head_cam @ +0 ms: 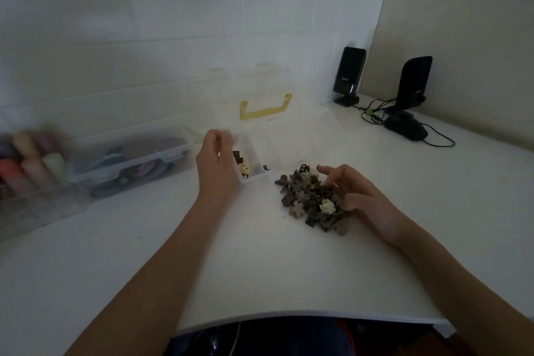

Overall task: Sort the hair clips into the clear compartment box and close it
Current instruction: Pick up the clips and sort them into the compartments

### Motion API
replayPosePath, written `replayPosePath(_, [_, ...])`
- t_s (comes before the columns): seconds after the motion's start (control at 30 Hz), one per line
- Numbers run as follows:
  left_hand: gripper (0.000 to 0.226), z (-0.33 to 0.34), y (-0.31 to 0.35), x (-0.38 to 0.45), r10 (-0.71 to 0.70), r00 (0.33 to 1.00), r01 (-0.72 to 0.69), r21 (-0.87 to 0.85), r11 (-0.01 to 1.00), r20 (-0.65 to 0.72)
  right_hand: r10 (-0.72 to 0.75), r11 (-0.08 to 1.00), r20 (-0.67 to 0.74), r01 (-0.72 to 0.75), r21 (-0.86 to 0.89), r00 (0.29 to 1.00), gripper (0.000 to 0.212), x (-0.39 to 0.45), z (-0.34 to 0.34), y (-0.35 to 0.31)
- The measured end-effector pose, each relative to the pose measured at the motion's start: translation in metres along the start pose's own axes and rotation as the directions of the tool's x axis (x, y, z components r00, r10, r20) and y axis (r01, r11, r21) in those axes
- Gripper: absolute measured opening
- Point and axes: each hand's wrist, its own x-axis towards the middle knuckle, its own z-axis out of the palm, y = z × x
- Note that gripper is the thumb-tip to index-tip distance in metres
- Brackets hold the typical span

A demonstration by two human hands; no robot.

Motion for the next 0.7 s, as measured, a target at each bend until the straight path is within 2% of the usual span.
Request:
replayPosePath(0.1, [0.016,0.0,0.003,-0.003,0.005,1.0,-0.005,0.009,1.0,0.002,-0.028,0.984,0.084,0.042,-0.171,0.996,0.037,0.0,-0.001,0.003])
replayPosePath(0.23, [0.012,0.001,0.004,-0.006,-0.016,1.0,0.015,0.019,1.0,0.012,-0.033,0.884,0.09,0.071,-0.461,0.995,0.027,0.003,-0.008,0.007])
replayPosePath(0.37, [0.013,-0.001,0.002,-0.005,-0.013,1.0,0.012,0.071,0.997,0.015,-0.117,0.865,0.052,0.127,-0.485,0.992,0.021,0.002,-0.006,0.011])
replayPosePath(0.53, [0.015,-0.001,0.004,-0.006,-0.016,1.0,0.015,0.039,0.999,0.015,-0.192,0.863,-0.01,0.164,-0.479,0.981,0.019,0.002,-0.004,0.008])
replayPosePath(0.63, [0.013,-0.002,0.003,-0.006,-0.012,1.0,0.011,0.041,0.999,0.006,-0.259,0.82,-0.089,0.17,-0.546,0.962,0.019,0.002,-0.003,0.005])
replayPosePath(0.7, [0.011,-0.002,0.005,-0.008,-0.013,1.0,0.013,0.034,0.999,0.0,-0.282,0.792,-0.085,0.181,-0.583,0.956,0.022,0.001,-0.002,0.002])
